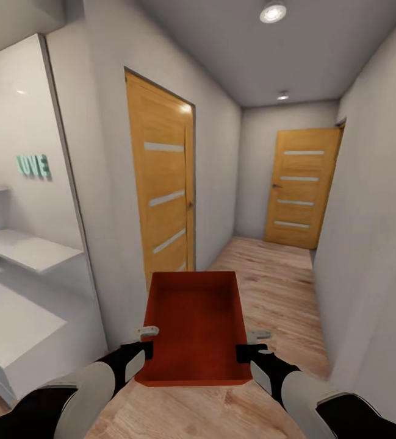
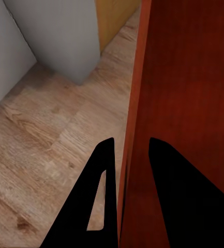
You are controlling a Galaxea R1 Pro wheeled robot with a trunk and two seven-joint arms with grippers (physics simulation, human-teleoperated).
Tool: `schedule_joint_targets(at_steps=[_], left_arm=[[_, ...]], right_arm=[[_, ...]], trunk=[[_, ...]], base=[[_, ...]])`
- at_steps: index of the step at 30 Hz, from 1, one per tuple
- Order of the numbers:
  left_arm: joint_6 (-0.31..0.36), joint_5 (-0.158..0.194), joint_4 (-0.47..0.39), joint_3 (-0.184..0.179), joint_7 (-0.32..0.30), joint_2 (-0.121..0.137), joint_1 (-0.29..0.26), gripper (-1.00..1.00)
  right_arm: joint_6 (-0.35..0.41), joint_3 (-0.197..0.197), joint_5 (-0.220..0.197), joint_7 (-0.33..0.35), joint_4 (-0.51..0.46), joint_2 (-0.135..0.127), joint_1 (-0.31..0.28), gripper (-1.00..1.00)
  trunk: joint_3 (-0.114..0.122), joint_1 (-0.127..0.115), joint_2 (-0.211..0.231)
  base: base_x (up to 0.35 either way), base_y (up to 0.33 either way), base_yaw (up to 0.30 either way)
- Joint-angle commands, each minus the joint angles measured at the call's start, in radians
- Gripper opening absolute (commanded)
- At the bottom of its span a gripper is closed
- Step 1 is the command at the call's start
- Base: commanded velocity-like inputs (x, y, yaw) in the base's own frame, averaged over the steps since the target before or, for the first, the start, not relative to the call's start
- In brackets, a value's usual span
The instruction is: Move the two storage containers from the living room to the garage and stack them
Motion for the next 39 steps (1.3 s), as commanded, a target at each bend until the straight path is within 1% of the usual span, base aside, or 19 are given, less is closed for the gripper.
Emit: schedule_joint_targets(at_steps=[1, 16, 39], left_arm=[[-0.024, -0.008, -0.006, 0.026, 0.072, 0.043, 0.000, -1.00], [-0.023, -0.008, -0.006, 0.026, 0.070, 0.042, 0.000, -1.00], [-0.022, -0.008, -0.006, 0.026, 0.064, 0.042, 0.000, -1.00]], right_arm=[[0.000, -0.056, -0.015, -0.052, 0.002, 0.000, 0.000, -1.00], [0.001, -0.056, -0.015, -0.049, 0.002, -0.001, 0.000, -1.00], [0.000, -0.056, -0.015, -0.049, 0.002, -0.002, 0.000, -1.00]], trunk=[[0.000, 0.001, -0.001], [0.000, 0.001, -0.001], [0.000, 0.001, -0.001]], base=[[0.321, 0.000, -0.218], [0.321, 0.000, -0.223], [0.321, 0.000, -0.009]])
